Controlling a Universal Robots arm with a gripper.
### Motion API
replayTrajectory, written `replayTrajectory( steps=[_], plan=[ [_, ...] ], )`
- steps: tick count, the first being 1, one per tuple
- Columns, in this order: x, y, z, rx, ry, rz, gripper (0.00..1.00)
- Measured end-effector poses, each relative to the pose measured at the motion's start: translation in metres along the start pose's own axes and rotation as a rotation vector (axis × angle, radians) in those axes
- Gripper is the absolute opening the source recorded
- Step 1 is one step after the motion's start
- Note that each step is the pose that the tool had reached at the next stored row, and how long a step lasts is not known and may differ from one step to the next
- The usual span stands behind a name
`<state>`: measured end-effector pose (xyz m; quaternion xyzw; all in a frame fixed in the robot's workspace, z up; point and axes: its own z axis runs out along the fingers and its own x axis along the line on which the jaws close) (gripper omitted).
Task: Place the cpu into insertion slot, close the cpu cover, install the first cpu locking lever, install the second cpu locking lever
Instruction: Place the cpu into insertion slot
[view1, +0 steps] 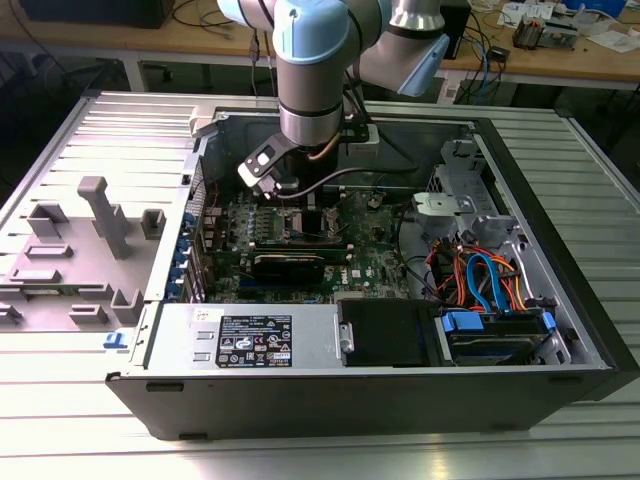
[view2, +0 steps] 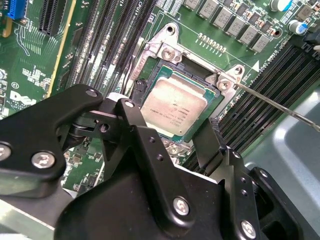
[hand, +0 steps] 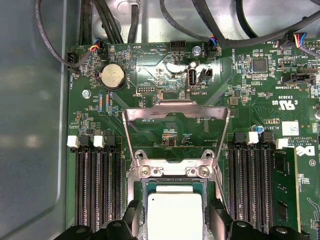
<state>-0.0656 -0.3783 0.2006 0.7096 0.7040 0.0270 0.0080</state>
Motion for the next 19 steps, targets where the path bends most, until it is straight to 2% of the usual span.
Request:
replayTrajectory(
  steps=[12,19],
  plan=[
    [0.0000,0.0000,-0.0008,0.0000,-0.0001,0.000,0.66],
    [0.0003,0.0007,-0.0123,0.0003,-0.0001,0.000,0.66]
  ],
)
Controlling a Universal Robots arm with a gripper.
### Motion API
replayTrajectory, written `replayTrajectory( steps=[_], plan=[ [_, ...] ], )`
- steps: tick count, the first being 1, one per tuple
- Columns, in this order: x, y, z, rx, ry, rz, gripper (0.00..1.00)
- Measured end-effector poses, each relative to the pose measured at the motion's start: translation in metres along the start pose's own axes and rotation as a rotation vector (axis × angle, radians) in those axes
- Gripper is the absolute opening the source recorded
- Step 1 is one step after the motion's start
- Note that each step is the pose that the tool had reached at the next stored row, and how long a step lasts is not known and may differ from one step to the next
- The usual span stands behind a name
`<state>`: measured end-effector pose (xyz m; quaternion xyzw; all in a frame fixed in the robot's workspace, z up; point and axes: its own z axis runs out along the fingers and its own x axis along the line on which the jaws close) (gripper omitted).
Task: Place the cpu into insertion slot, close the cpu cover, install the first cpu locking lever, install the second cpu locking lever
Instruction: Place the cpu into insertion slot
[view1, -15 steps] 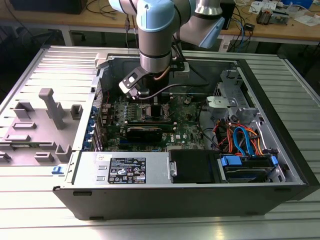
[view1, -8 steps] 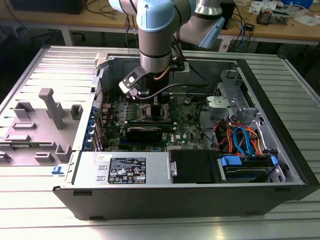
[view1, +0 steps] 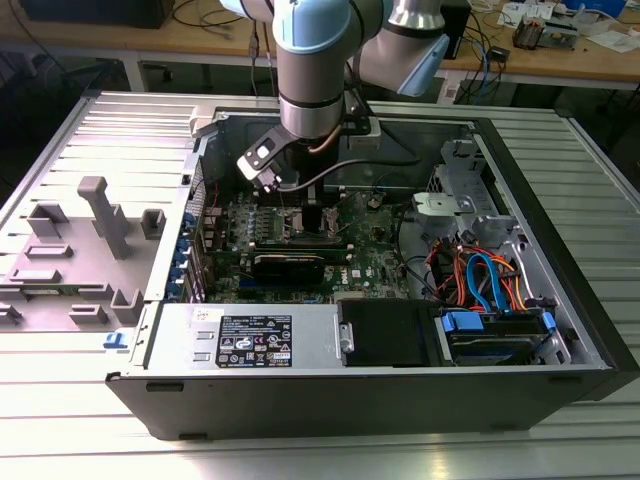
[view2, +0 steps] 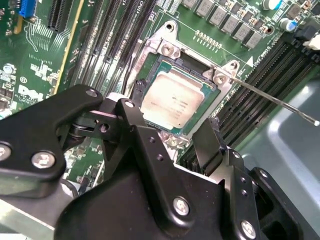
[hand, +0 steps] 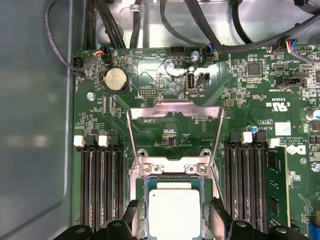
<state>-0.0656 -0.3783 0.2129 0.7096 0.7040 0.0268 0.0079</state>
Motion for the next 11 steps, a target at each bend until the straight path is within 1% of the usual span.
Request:
replayTrajectory(
  steps=[3,6,8,11],
  plan=[
    [0.0001,0.0003,-0.0033,0.0000,0.0000,0.000,0.66],
    [-0.0001,0.0004,-0.0036,0.0002,0.0001,0.000,0.66],
    [-0.0001,0.0006,-0.0055,0.0004,-0.0001,0.000,0.66],
    [-0.0001,0.0007,-0.0055,0.0004,0.0001,0.000,0.66]
  ],
)
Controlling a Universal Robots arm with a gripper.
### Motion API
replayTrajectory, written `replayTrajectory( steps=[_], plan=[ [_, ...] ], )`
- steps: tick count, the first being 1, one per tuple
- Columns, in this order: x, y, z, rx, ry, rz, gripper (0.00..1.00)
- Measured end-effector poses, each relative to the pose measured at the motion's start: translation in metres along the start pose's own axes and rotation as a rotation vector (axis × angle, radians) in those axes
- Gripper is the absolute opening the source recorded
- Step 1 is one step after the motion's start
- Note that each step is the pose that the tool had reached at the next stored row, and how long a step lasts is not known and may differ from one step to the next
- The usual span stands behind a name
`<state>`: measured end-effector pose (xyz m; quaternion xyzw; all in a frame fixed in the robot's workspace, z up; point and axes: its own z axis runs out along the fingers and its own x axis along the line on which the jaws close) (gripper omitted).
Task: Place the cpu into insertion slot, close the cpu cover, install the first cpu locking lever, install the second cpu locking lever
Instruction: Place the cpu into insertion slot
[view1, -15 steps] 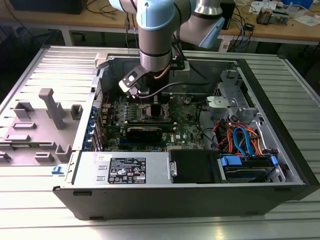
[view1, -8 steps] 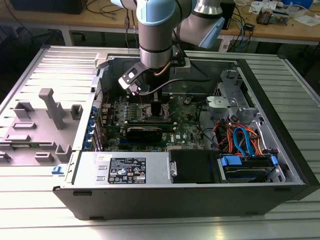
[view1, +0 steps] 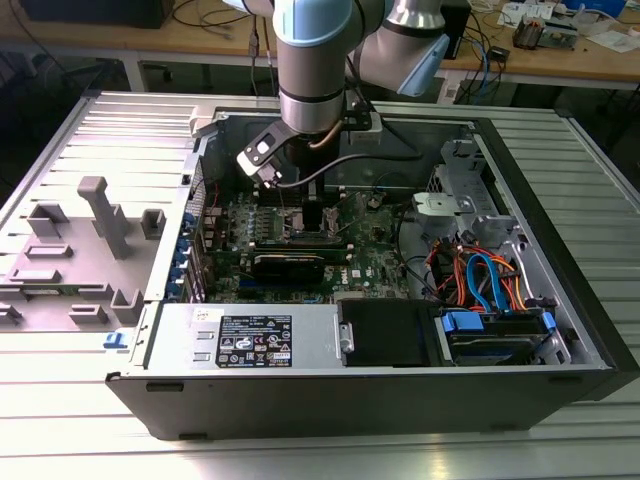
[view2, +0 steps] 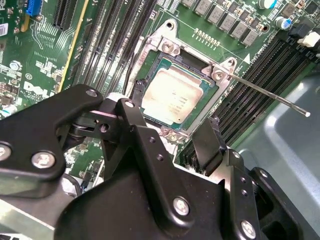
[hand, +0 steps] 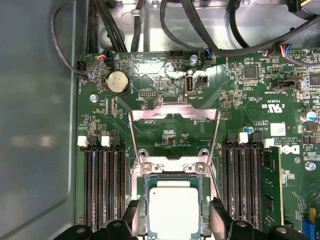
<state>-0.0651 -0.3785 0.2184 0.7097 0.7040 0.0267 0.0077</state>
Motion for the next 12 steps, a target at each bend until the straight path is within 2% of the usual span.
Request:
replayTrajectory(
  steps=[4,11,12],
  plan=[
    [0.0000,0.0000,0.0000,0.0000,-0.0001,0.000,0.65],
    [0.0000,0.0001,0.0000,0.0001,-0.0001,0.000,0.22],
    [0.0000,0.0001,0.0000,0.0000,-0.0001,0.000,0.11]
  ],
)
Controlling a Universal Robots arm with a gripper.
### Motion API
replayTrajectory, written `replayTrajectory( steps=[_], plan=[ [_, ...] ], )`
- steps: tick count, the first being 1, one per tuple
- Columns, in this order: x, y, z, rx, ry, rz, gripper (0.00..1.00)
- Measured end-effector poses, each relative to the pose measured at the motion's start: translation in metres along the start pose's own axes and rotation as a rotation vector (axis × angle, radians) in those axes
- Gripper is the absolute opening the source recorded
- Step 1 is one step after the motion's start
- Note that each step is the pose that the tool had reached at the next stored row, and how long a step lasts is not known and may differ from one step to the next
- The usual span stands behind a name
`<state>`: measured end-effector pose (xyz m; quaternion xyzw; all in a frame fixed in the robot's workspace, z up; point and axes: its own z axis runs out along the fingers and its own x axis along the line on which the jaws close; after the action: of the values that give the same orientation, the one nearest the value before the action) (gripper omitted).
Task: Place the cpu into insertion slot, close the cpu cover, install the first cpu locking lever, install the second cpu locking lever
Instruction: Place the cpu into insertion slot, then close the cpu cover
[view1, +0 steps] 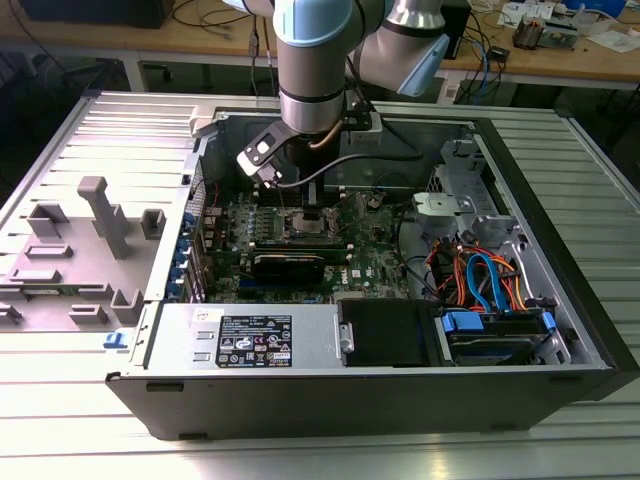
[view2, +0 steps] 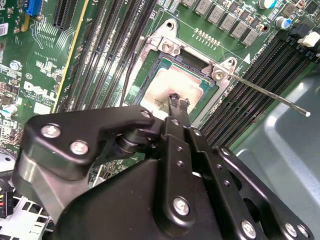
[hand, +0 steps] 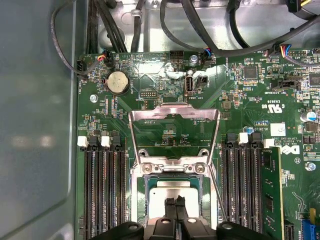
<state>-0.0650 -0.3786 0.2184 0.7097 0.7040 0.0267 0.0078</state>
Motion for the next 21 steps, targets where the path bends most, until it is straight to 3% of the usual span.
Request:
replayTrajectory(
  steps=[21],
  plan=[
    [0.0000,0.0002,-0.0022,0.0000,0.0021,0.000,0.11]
  ],
)
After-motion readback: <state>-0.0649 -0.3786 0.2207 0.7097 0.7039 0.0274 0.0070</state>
